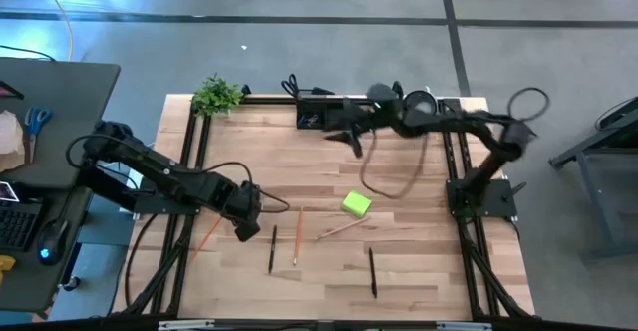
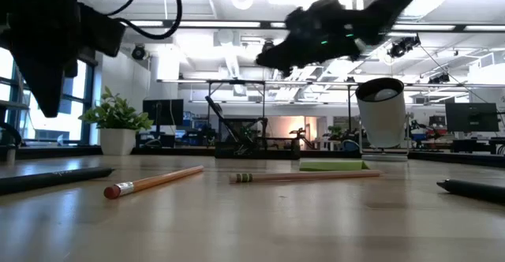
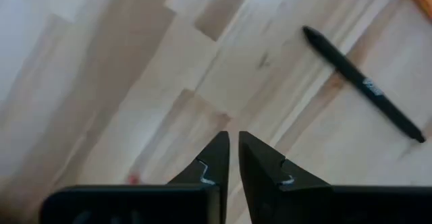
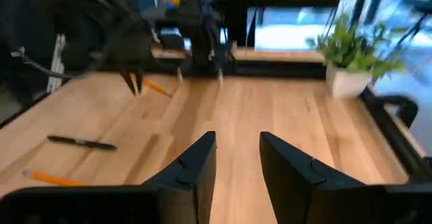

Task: Pick and place office supplies into organizer
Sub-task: Put the left orange pencil into the black desk organizer

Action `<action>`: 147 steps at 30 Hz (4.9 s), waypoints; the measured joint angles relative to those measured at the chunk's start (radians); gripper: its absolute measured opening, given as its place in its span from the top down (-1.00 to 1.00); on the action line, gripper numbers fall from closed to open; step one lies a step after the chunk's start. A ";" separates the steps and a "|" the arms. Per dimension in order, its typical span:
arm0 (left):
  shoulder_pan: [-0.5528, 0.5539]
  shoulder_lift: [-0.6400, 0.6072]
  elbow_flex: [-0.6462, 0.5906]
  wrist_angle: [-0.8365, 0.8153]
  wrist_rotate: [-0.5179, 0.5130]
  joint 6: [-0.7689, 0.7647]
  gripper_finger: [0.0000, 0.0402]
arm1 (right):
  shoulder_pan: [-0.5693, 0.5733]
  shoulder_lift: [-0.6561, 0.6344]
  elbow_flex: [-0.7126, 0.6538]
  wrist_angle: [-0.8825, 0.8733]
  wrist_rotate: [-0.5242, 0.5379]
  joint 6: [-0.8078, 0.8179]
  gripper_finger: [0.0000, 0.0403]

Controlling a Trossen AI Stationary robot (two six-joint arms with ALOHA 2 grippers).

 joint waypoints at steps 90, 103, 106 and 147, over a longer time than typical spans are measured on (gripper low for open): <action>-0.277 0.042 -0.101 -0.006 -0.236 -0.153 0.83 | 0.539 -0.524 -0.717 0.233 0.728 0.191 0.49; -0.277 0.042 -0.216 0.181 -0.180 -0.092 0.77 | 0.539 -0.524 -0.717 0.233 0.728 0.196 0.49; -0.277 0.040 -0.252 0.233 -0.169 -0.090 0.77 | 0.539 -0.524 -0.717 0.233 0.728 0.195 0.49; -0.277 0.026 -0.240 -0.010 -0.033 -0.189 0.77 | 0.539 -0.524 -0.717 0.218 0.725 0.206 0.49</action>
